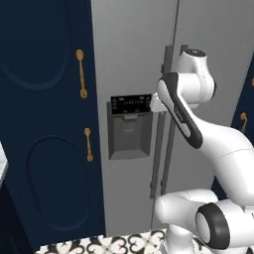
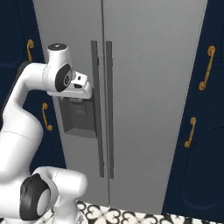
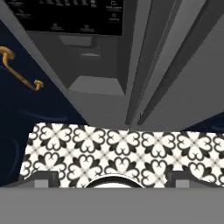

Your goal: Take the strawberry from the fridge and place it on top of the pancake, located on the dining counter.

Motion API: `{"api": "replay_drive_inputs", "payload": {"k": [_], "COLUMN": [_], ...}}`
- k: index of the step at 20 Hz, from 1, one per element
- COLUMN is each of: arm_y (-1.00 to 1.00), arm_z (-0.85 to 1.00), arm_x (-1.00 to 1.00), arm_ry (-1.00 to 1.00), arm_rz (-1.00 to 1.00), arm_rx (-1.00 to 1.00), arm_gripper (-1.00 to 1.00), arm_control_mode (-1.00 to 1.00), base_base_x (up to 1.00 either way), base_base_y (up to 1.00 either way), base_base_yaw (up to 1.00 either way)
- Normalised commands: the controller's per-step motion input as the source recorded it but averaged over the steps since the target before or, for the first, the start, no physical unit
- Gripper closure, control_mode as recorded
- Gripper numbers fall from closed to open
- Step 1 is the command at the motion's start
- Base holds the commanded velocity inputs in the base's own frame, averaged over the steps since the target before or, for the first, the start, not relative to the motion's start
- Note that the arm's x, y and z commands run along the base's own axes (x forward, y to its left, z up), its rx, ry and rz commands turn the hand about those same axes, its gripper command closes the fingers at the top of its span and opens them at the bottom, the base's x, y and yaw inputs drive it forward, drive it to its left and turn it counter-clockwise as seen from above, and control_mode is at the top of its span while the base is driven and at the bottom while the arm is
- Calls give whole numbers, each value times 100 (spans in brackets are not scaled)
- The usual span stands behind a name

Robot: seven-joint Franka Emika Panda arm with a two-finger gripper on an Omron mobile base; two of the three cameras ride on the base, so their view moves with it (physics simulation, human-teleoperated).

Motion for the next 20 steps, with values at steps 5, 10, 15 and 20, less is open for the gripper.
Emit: {"api": "replay_drive_inputs", "payload": {"k": [5,10,15,20], "arm_y": [0,0,0,0], "arm_z": [0,0,0,0], "arm_x": [0,0,0,0], "arm_ry": [0,0,0,0], "arm_rz": [0,0,0,0], "arm_rx": [0,0,0,0], "arm_gripper": [-100,-100,-100,-100], "arm_control_mode": [100,100,100,100], "base_base_x": [-11,-9,-50,-29], "base_base_y": [-43,-39,-1,0], "base_base_yaw": [0,0,0,0]}}
